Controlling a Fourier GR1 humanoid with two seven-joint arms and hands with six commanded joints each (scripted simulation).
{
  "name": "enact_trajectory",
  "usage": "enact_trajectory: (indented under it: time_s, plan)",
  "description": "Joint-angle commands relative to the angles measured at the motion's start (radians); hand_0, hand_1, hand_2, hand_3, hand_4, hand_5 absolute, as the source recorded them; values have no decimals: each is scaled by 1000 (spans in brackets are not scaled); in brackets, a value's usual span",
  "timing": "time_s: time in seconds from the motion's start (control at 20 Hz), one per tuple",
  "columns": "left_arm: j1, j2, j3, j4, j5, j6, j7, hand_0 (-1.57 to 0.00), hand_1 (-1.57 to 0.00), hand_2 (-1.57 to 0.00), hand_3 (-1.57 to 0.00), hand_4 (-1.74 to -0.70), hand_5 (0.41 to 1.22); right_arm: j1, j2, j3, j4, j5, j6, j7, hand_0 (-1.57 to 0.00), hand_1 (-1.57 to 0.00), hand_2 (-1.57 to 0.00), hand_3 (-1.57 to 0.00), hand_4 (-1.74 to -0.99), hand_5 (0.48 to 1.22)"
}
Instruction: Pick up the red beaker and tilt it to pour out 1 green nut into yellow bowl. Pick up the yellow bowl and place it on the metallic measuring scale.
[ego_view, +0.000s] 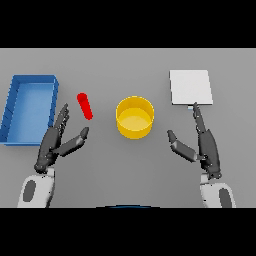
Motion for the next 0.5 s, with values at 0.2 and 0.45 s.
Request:
enact_trajectory:
  time_s: [0.2, 0.45]
  plan:
    - [-145, -6, 22, 178, -37, 28, -32, 1, 1, 1, 1, -1240, 641, 3, 0, -7, -5, -29, 18, -5, 1, 1, 1, 1, -1273, 632]
    - [-259, -6, 61, 328, -35, 41, -87, 1, 1, 1, 1, -1271, 677, 4, -12, -11, 6, -15, 12, -19, 1, 1, 1, 1, -1268, 635]
